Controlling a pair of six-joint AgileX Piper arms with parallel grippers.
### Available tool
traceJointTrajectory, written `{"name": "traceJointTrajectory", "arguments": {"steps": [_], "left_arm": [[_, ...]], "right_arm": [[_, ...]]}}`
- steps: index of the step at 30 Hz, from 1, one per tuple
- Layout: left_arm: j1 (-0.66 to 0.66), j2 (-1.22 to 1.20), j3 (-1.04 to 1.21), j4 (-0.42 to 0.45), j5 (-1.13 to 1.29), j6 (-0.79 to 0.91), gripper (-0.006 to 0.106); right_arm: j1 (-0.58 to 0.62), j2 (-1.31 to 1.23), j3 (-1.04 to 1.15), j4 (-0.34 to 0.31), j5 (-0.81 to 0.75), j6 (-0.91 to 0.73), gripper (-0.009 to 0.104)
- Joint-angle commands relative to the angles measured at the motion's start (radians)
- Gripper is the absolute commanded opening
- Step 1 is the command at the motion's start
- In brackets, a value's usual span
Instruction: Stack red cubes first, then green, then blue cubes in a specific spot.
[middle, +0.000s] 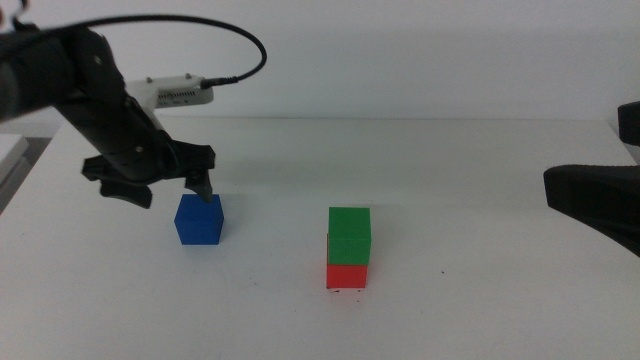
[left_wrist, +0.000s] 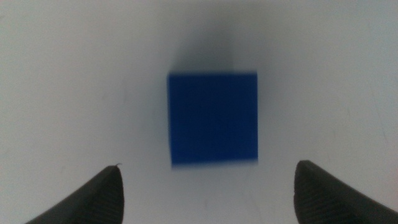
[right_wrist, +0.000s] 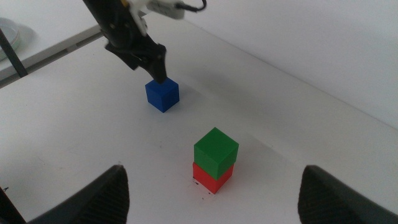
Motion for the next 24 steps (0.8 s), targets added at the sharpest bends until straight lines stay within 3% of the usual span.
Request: {"name": "traceJointTrajectory", "arguments": {"steps": [1,8,13,24], "left_arm": [[-0.003,0.025,-0.010,-0.014,-0.062,-0.011,0.094],[-0.006,0.049,-0.010,0.005,-0.129,-0.019,0.094],[-0.036,0.075,-0.010,0.105,-0.147,-0.091,0.094],[-0.083,0.129,-0.010,0.130,-0.171,-0.116,0.094]], "right_arm": [[-0.002,-0.004,0.004,-0.003,-0.008,-0.007,0.093],[-0.002,-0.004,0.004,-0.003,-0.008,-0.007,0.093],[-0.002,-0.004,0.004,-0.003,-0.008,-0.007,0.093],[-0.002,-0.004,0.004,-0.003,-0.008,-0.007,0.093]]}}
